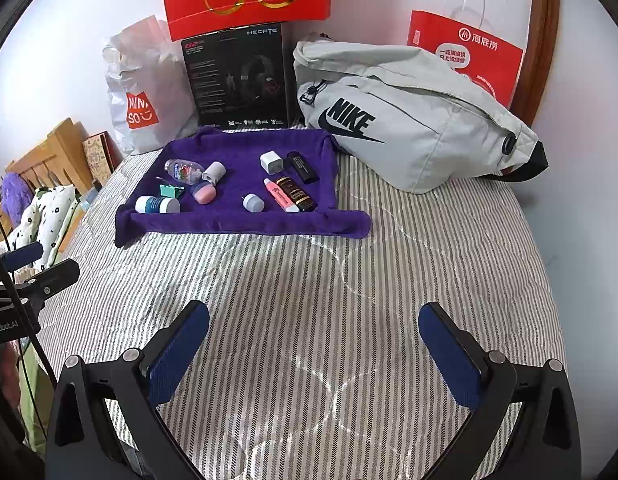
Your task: Organize rigid objects
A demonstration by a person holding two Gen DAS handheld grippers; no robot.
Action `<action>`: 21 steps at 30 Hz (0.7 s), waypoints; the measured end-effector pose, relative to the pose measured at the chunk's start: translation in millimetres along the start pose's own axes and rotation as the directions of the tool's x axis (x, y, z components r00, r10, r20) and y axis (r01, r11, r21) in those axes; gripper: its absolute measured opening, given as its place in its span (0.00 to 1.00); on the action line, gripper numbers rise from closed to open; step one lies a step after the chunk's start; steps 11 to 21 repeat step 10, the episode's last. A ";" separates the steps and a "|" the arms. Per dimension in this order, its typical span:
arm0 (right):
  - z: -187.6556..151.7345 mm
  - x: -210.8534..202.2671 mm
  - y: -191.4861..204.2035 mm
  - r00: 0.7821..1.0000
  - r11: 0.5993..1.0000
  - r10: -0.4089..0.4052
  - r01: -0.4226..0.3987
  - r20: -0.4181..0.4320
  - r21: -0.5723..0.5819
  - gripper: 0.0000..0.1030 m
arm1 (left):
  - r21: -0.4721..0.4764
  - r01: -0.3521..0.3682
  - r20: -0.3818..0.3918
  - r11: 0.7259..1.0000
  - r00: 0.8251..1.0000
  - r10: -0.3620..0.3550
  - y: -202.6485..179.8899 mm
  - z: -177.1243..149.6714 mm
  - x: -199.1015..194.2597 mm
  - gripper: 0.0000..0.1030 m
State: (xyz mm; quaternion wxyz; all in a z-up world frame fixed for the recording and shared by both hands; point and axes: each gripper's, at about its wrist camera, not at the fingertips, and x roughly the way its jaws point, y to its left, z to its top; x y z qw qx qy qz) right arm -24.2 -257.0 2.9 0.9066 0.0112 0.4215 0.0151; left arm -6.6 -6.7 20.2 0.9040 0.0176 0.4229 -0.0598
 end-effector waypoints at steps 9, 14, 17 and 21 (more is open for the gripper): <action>0.4 -0.1 0.6 1.000 1.000 -0.001 0.001 -0.001 0.000 1.00 | -0.001 0.003 0.010 1.000 1.000 -0.003 0.6 -0.6 -0.5 1.00; 0.6 -0.2 0.7 1.000 1.000 -0.001 0.001 -0.001 0.000 1.00 | -0.001 0.001 0.015 1.000 1.000 -0.001 0.7 -0.8 -1.1 1.00; 0.6 -0.2 0.7 1.000 1.000 -0.001 0.001 -0.001 0.000 1.00 | -0.001 0.001 0.015 1.000 1.000 -0.001 0.7 -0.8 -1.1 1.00; 0.6 -0.2 0.7 1.000 1.000 -0.001 0.001 -0.001 0.000 1.00 | -0.001 0.001 0.015 1.000 1.000 -0.001 0.7 -0.8 -1.1 1.00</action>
